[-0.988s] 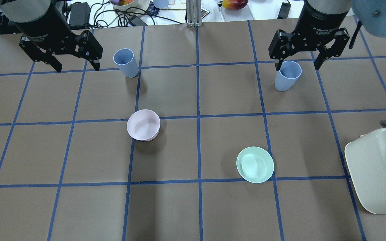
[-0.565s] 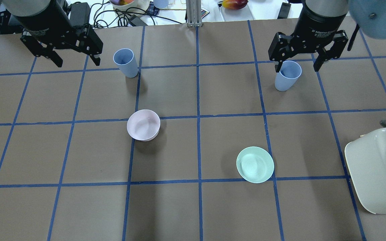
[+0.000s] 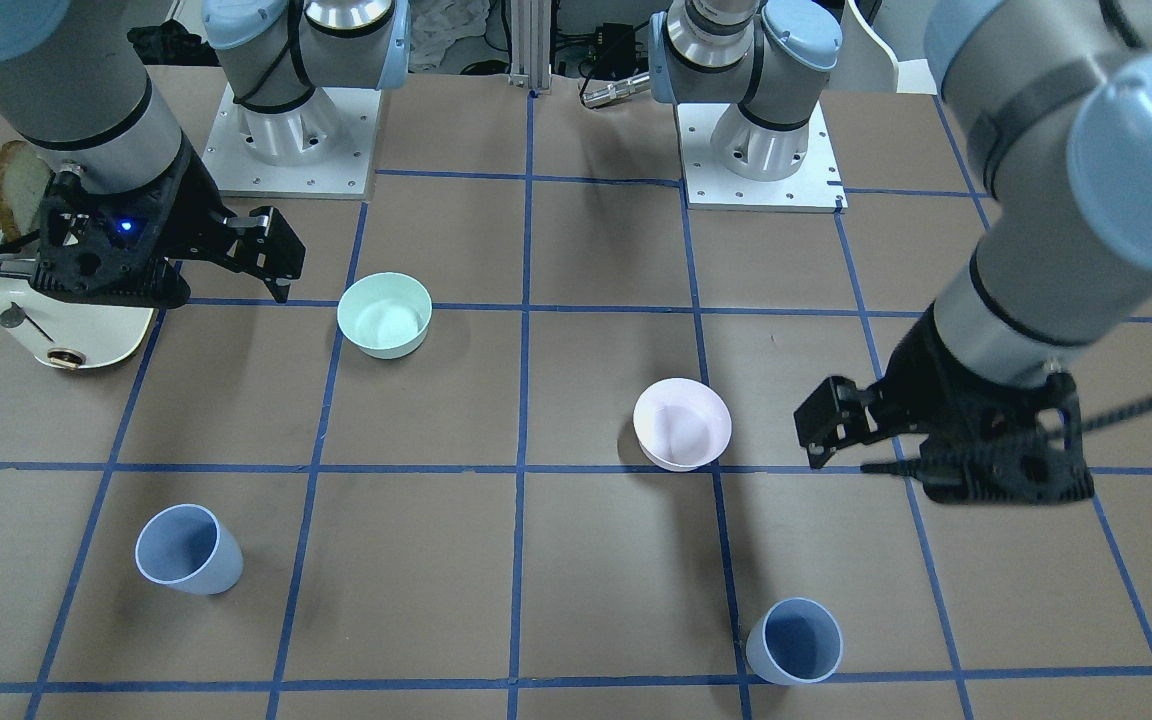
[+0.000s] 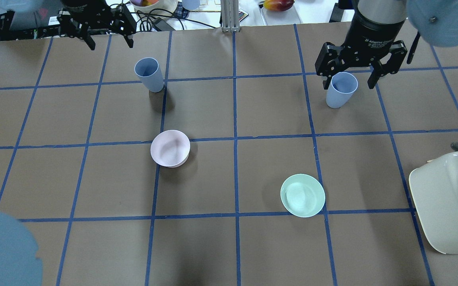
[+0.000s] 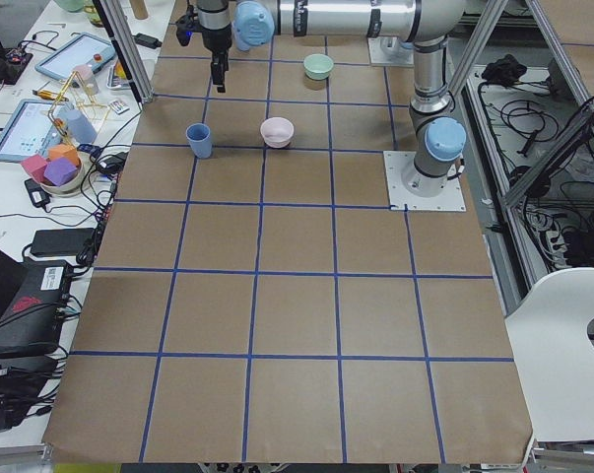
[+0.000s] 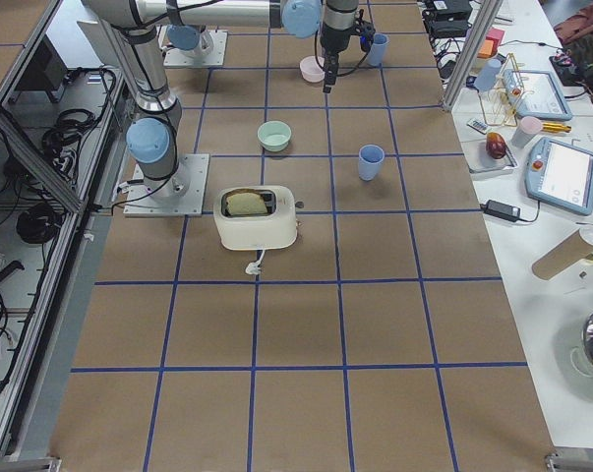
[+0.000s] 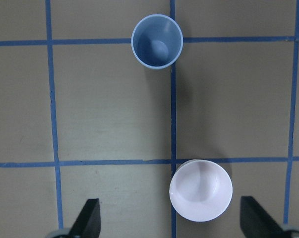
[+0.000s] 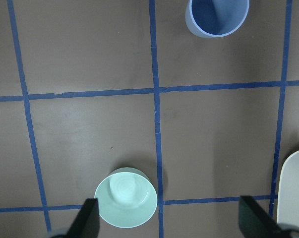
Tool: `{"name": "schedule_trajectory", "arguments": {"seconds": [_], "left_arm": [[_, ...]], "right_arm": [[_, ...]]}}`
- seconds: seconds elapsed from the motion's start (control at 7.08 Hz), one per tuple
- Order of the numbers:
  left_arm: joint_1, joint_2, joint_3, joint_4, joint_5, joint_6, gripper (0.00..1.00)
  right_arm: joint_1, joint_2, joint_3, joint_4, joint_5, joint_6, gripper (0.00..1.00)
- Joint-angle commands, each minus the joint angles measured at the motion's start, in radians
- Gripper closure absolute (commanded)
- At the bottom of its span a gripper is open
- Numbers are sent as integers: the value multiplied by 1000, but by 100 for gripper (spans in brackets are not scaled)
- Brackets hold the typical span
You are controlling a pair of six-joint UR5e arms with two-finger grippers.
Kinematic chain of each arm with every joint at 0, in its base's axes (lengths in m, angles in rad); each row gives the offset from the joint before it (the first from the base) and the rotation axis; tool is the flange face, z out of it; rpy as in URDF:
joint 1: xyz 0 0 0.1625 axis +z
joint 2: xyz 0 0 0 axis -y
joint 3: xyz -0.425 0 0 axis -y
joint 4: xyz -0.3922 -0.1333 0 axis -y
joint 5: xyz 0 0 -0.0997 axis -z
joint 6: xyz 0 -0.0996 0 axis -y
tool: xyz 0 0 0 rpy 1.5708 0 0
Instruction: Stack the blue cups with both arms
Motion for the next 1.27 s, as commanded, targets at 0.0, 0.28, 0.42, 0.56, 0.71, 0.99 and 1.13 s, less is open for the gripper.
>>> {"name": "schedule_trajectory", "arguments": {"seconds": [0.0, 0.28, 0.42, 0.56, 0.71, 0.99, 1.13], "left_arm": [[-13, -202, 87, 139, -3, -5, 0], [-49, -314, 83, 253, 3, 9, 0], [-70, -322, 83, 238, 14, 9, 0], [-73, -325, 78, 230, 12, 9, 0], [-75, -327, 69, 221, 12, 10, 5], [-75, -330, 53, 221, 14, 29, 67], [-73, -325, 40, 221, 15, 29, 100]], "right_arm": [[-1, 7, 1, -9, -11, -4, 0], [-7, 25, 2, -23, -3, -7, 0], [-12, 56, 2, -101, -4, -39, 0], [-22, 83, -2, -162, 2, -86, 0], [-41, 99, -10, -164, 6, -96, 0], [-85, 151, -19, -239, 9, -161, 0], [-94, 198, -19, -311, 9, -169, 0]]}}
